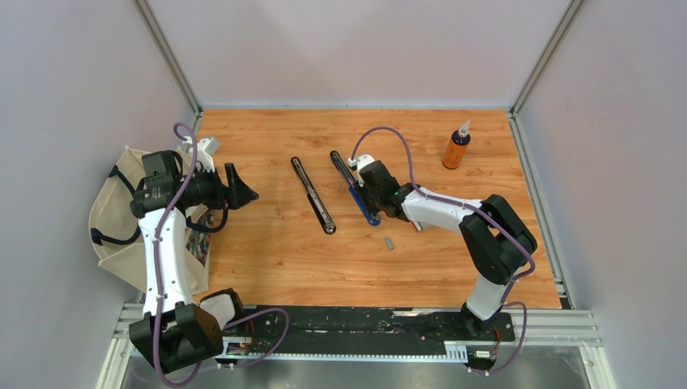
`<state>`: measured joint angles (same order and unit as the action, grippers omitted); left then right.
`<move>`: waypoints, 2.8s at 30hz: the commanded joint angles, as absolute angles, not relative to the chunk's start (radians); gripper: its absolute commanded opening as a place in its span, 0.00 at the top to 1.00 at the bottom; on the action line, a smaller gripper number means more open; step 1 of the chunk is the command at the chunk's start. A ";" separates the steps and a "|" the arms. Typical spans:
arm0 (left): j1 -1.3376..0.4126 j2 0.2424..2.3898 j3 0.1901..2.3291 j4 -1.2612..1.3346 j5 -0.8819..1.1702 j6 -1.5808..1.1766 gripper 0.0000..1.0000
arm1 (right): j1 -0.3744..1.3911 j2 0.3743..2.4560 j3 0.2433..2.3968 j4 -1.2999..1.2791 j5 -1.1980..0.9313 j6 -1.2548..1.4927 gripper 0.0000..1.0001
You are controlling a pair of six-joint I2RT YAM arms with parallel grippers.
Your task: Load the staples into the stapler
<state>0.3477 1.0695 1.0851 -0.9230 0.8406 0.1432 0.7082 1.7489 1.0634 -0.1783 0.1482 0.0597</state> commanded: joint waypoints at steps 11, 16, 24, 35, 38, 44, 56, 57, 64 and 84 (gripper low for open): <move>0.359 1.066 1.081 -0.903 0.861 0.160 0.07 | 0.707 1.732 1.098 -0.176 0.167 0.054 0.62; 0.359 1.069 1.081 -0.902 0.861 0.160 0.07 | 0.701 1.639 1.103 -0.187 0.144 0.005 0.53; 0.359 1.063 1.081 -0.905 0.867 0.160 0.07 | 0.650 1.601 1.103 -0.218 0.169 -0.025 0.50; 0.359 1.068 1.085 -0.905 0.858 0.164 0.07 | 0.632 1.729 1.235 -0.418 0.112 -0.057 0.48; 0.359 1.074 1.085 -0.905 0.856 0.163 0.07 | 0.627 1.692 1.220 -0.486 0.069 -0.081 0.48; 0.360 1.059 1.086 -0.908 0.851 0.166 0.07 | 0.634 1.583 1.095 -0.574 -0.054 -0.109 0.48; 0.360 1.066 1.083 -0.907 0.825 0.175 0.07 | 0.640 1.644 1.020 -0.591 -0.089 -0.092 0.50; 0.360 1.066 1.083 -0.907 0.824 0.173 0.07 | 0.640 1.654 1.020 -0.586 -0.087 -0.092 0.50; 0.360 1.062 1.081 -0.904 0.819 0.175 0.07 | 0.650 1.684 1.029 -0.588 -0.110 -0.084 0.51; 0.360 1.055 1.081 -0.907 0.813 0.172 0.07 | 0.690 1.694 1.019 -0.594 -0.052 -0.078 0.61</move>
<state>0.3477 1.0710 1.0851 -0.9230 0.8177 0.1455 0.6868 1.7008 1.0191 -0.5945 -0.0788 -0.0860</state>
